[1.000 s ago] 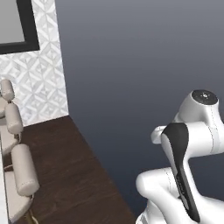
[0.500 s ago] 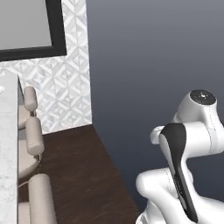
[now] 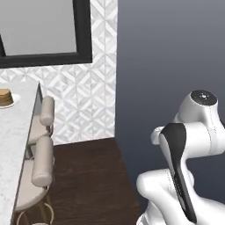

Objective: Take the strawberry from the fridge and place it on top of the pancake, located on the dining counter.

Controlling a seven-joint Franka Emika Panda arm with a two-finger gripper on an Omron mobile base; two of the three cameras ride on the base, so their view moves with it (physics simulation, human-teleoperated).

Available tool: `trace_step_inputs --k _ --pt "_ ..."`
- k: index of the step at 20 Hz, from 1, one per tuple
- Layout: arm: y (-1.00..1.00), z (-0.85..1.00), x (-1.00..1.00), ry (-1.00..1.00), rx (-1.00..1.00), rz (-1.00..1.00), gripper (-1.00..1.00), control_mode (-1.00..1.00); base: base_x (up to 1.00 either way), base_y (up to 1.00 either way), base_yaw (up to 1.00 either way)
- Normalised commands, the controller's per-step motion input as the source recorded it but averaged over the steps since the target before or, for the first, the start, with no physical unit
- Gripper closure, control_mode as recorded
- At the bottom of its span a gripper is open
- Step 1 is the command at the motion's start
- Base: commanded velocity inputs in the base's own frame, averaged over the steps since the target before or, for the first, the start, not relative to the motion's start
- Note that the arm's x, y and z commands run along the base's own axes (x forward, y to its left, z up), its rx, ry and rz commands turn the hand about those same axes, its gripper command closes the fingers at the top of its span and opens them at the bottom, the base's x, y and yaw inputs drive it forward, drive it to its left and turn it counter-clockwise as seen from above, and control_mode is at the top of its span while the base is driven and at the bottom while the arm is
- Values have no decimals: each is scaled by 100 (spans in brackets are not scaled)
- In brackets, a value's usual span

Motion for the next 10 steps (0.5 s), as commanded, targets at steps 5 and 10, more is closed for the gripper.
trace_step_inputs --k 5,10 --pt "0 0 0 0 0 0 100 100 100 -28 47" --pt "0 0 0 0 0 0 100 100 100 -52 51"
